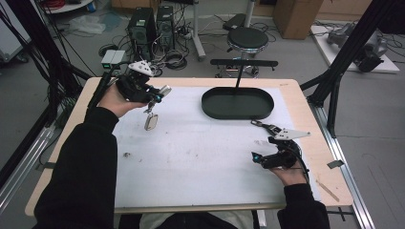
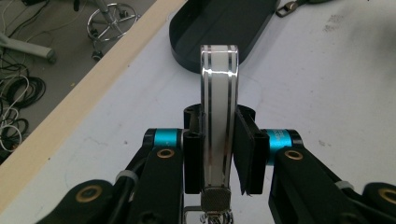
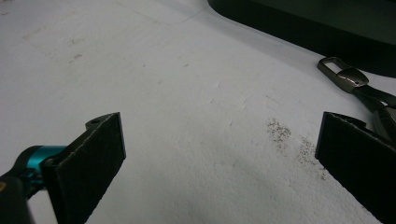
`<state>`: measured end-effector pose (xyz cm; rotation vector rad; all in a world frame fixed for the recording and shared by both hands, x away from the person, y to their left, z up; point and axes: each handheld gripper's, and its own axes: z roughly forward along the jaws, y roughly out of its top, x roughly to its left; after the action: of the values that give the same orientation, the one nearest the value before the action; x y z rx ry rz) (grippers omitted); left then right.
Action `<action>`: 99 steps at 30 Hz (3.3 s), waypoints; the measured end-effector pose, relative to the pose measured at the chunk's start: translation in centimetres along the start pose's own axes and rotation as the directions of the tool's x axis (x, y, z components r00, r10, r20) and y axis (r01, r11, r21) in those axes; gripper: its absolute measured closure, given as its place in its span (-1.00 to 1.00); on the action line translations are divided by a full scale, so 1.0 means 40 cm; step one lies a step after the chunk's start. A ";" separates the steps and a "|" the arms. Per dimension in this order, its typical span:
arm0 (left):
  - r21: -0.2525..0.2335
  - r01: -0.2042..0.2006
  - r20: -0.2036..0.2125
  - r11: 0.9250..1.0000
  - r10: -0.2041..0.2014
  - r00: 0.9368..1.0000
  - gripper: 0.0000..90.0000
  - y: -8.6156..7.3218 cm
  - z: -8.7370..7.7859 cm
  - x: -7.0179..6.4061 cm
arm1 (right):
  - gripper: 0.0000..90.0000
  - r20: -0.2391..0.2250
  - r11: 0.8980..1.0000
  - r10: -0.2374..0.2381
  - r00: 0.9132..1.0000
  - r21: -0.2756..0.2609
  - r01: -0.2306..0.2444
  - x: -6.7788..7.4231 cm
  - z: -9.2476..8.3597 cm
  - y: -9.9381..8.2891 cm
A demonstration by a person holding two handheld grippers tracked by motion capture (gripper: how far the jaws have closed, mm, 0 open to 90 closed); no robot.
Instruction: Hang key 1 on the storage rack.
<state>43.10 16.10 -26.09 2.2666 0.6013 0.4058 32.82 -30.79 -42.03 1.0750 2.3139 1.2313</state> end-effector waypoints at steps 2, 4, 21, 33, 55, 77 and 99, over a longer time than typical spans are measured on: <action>-0.004 0.009 -0.005 1.000 -0.009 1.000 0.66 0.015 0.002 0.002 | -0.98 0.000 1.000 -0.001 1.000 0.000 0.001 0.000 0.000 0.000; -0.002 0.010 -0.018 1.000 -0.010 1.000 0.66 0.031 0.006 0.000 | -0.98 -0.001 1.000 -0.001 1.000 -0.001 0.001 -0.001 0.000 0.000; -0.029 -0.026 0.006 0.999 0.026 1.000 0.66 0.166 0.106 0.004 | -0.98 -0.014 1.000 0.001 1.000 -0.009 -0.001 0.003 -0.002 0.002; -0.104 -0.049 -0.021 0.993 0.047 0.999 0.66 0.274 0.120 0.005 | -0.98 -0.011 1.000 0.007 1.000 -0.010 -0.007 0.001 -0.003 0.001; -0.144 -0.073 -0.049 0.987 0.066 0.997 0.66 0.390 0.207 0.002 | -0.98 -0.011 1.000 0.013 1.000 -0.013 -0.013 0.000 -0.009 -0.007; -0.163 -0.067 -0.131 0.984 0.046 0.990 0.66 0.448 0.351 -0.011 | -0.98 -0.006 1.000 0.017 1.000 -0.003 -0.017 0.003 -0.022 -0.024; -0.271 -0.033 -0.208 0.962 -0.025 0.978 0.66 0.457 0.406 0.023 | -0.98 -0.010 1.000 0.007 1.000 0.018 -0.007 0.003 -0.014 -0.027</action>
<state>56.69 -4.11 -23.56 1.9746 0.6054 0.6933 31.89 -31.40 -42.57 1.0866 2.3352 1.2237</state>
